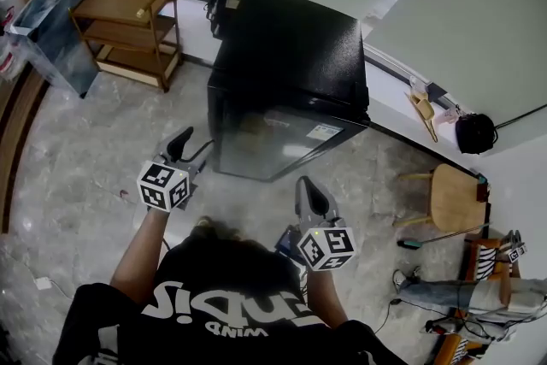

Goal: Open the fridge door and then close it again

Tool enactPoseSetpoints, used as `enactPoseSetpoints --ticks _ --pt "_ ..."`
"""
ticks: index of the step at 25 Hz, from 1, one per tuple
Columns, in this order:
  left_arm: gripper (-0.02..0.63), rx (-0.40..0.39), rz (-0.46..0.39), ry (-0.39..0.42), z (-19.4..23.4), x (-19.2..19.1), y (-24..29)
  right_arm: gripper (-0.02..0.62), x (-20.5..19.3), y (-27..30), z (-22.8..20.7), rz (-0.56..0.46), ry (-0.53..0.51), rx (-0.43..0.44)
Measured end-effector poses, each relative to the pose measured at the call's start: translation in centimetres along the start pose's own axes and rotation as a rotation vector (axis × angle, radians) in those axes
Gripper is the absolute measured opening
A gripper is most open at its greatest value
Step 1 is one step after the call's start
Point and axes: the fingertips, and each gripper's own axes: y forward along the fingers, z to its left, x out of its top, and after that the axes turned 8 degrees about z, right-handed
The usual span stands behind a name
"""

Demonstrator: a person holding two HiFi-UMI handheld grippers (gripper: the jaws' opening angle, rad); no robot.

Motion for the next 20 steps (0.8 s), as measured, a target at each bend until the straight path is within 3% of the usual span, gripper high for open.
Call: enactPoseSetpoints --ticks 4,20 --pt "0.265 -0.006 0.055 0.026 1.0 -1.3 3.1 -0.003 0.0 -0.3 -0.7 0.004 0.004 -0.025" --pt "0.261 -0.044 0.16 -0.003 3.8 -4.0 9.8 -0.003 -0.5 -0.8 -1.3 0.021 0.019 -0.081"
